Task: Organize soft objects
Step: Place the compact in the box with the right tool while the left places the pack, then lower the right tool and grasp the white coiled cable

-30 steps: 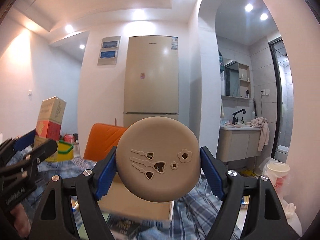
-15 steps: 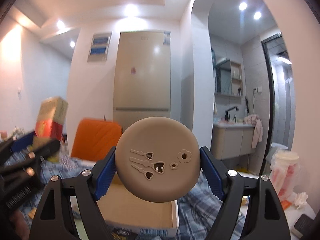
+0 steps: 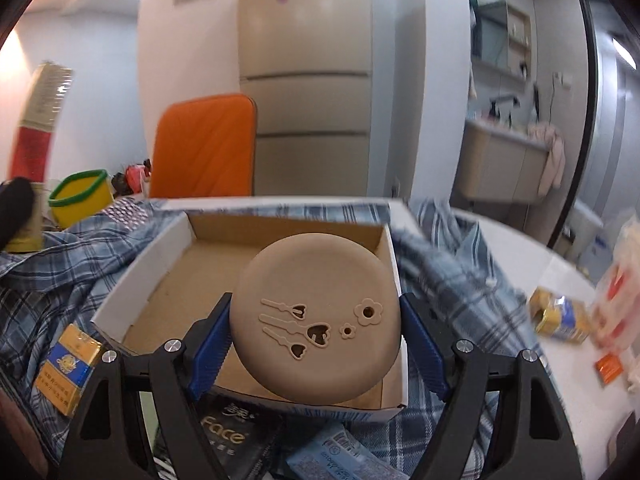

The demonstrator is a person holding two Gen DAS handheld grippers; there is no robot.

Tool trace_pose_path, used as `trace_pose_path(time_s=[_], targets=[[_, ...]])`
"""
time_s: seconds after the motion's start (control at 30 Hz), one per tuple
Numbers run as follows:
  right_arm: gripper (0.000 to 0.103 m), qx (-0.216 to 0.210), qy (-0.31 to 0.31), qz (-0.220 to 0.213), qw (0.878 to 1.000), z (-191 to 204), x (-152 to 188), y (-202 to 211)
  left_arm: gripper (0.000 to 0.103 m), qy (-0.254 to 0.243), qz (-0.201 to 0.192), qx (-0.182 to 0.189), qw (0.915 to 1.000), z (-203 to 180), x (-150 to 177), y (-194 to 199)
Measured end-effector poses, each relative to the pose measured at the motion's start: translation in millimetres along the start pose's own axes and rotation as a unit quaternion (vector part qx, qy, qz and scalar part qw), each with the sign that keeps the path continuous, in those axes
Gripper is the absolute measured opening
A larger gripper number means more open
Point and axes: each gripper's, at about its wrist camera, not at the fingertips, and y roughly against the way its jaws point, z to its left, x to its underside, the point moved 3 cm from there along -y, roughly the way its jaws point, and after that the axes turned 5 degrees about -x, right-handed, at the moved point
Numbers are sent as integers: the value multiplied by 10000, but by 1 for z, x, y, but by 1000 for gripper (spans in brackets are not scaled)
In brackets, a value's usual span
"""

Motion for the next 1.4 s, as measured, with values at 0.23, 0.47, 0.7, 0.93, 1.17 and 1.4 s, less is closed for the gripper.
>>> trace_pose_path(time_s=[0.23,0.47,0.7,0.93,1.17,1.4], targets=[[87,-29,-47,-25,10000,0,11,0,58,-92,283,-17,9996,-4,4,-11],[87,228,-194,-607,9977,-7,9,26,58,-231,867,-52,9960,-9,15,-33],[88,294,-311,-1446,9886,-12,7,63,58,-246,1465,68,9889,-13,27,-51],[95,228,-129,-1764,9840,-4,5,77,73,-246,1540,95,9877,-14,27,-51],[98,228,-130,-1939,9807,-4,6,83,89,-257,1331,67,9908,-12,22,-42],[99,274,37,-2357,9714,1,4,110,89,-190,630,7,9978,-4,-2,-7]])
